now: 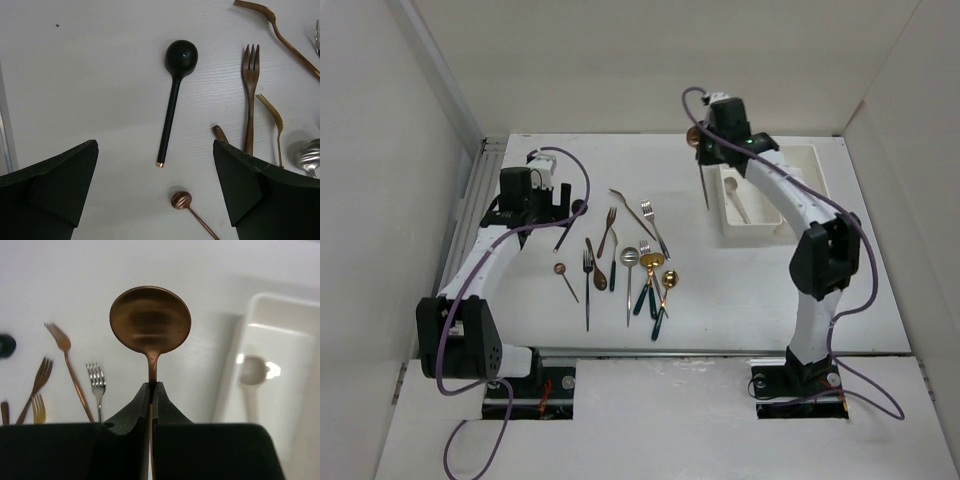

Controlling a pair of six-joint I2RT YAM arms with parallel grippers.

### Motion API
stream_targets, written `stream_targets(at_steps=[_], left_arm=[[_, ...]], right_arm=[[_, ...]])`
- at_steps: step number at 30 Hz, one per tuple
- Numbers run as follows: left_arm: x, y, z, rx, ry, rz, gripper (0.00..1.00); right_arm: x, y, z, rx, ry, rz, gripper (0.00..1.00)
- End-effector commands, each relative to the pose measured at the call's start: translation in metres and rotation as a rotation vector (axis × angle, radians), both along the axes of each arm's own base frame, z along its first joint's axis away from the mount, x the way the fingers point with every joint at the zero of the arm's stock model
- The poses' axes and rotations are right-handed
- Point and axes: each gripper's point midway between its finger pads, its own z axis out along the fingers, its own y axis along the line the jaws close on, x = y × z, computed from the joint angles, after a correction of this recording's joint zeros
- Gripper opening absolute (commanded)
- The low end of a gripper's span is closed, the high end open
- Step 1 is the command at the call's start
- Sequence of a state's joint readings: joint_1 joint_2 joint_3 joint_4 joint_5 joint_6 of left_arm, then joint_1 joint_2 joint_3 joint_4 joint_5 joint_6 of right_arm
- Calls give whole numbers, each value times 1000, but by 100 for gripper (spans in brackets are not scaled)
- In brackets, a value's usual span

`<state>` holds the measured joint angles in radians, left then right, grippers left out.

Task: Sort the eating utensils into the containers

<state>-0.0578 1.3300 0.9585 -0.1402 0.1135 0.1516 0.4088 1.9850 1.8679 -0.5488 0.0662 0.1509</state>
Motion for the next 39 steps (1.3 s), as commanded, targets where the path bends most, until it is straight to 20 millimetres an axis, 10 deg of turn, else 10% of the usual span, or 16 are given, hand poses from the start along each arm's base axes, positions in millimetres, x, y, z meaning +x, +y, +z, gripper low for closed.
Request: stream_targets(at_steps=[1, 5, 12, 25, 31, 39], left_arm=[[5, -16, 8, -15, 31, -115, 100], [34, -18, 4, 36, 71, -153, 100], [87, -31, -38, 123, 232, -195, 100], [115, -44, -97, 162, 315, -152, 96], [117, -54, -100, 120, 324, -179, 82], [90, -59, -103, 84, 401, -218, 74]], right_arm=[[15, -39, 100, 71, -211, -42, 0], [22, -81, 113, 44, -244, -90, 0], [32, -152, 36, -98, -111, -172, 0], [41, -154, -71, -109, 87, -145, 3], [31, -152, -76, -93, 114, -149, 49], [29, -152, -42, -67, 53, -163, 59]])
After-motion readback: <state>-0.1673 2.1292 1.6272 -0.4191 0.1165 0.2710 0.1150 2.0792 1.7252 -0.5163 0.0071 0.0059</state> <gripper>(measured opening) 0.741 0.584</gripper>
